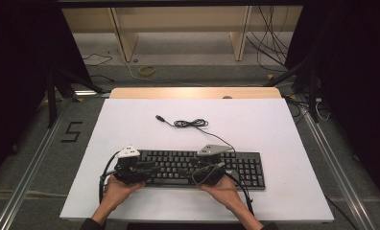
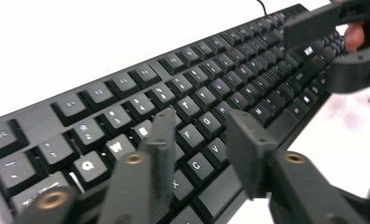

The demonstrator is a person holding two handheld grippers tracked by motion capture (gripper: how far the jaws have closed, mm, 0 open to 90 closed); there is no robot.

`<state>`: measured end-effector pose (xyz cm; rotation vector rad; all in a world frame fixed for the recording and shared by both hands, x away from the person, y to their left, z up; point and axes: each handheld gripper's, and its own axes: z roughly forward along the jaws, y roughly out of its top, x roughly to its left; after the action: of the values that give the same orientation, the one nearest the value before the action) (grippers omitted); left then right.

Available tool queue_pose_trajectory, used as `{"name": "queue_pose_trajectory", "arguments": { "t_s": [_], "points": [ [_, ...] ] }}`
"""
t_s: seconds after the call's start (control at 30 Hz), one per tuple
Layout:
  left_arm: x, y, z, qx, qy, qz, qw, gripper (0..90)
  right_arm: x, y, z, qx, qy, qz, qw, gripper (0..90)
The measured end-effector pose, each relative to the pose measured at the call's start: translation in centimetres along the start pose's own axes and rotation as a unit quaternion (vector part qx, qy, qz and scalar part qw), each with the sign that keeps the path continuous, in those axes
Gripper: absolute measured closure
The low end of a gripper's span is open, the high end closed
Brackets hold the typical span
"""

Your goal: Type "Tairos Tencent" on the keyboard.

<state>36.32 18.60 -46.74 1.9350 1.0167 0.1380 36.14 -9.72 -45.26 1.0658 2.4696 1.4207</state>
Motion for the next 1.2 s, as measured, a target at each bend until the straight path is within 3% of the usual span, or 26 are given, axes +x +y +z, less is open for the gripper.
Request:
{"name": "queue_pose_trajectory", "arguments": {
  "t_s": [0.2,0.7,1.2],
  "points": [
    [0.5,0.4,-0.4,-0.014,0.007,-0.015,0.9998,47.2,0.0,0.1,0.0,0.000,0.002,0.000,1.0000,38.2],
    [1.2,1.1,-0.7,-0.020,0.022,-0.027,0.9992,37.4,0.5,0.0,0.4,0.003,0.012,-0.004,0.9999,37.6],
    [1.9,1.8,-0.2,-0.011,0.031,-0.031,0.9990,39.3,0.9,-0.1,1.0,0.008,0.018,-0.011,0.9997,37.7]
  ]
}}
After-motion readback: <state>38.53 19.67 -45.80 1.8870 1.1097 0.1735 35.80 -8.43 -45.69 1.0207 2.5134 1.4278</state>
